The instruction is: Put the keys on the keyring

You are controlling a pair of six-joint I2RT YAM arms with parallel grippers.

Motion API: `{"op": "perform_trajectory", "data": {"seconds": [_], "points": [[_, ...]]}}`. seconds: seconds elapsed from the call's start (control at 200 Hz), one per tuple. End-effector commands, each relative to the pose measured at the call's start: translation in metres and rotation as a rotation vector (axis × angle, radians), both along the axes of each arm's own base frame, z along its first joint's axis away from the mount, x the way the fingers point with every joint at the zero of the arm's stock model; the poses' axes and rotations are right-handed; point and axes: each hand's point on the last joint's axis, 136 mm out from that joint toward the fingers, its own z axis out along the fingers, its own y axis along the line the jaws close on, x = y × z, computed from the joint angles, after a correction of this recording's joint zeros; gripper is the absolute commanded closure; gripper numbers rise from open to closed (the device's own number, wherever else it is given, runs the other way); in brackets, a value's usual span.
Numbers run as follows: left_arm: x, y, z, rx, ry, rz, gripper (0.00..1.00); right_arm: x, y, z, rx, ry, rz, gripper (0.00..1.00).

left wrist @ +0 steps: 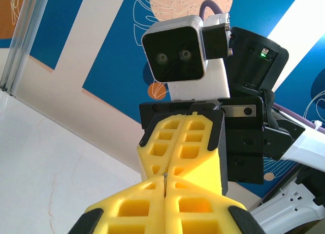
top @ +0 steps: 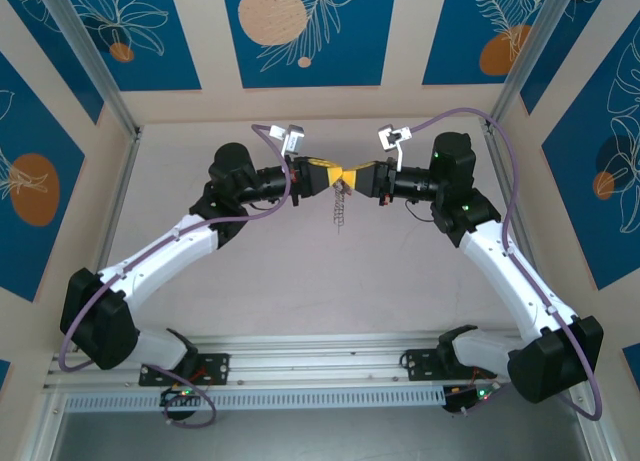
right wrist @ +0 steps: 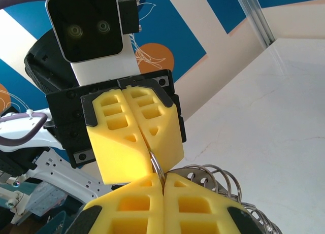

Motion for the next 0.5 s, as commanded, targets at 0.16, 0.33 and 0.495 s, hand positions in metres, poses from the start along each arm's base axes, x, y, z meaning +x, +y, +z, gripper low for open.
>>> {"op": "perform_trajectory", "data": {"seconds": [0.16, 0.33, 0.495], "points": [[-0.008, -0.003, 0.012, -0.025, -0.051, -0.003, 1.0, -0.009, -0.006, 0.01, 0.007, -0.033, -0.024, 0.75], [-0.009, 0.002, 0.018, -0.032, -0.069, 0.029, 1.0, -0.013, -0.031, 0.016, 0.011, -0.05, -0.108, 0.64], [-0.013, 0.007, 0.024, -0.044, -0.084, 0.041, 1.0, -0.016, -0.051, 0.002, 0.023, -0.028, -0.221, 0.61]]}}
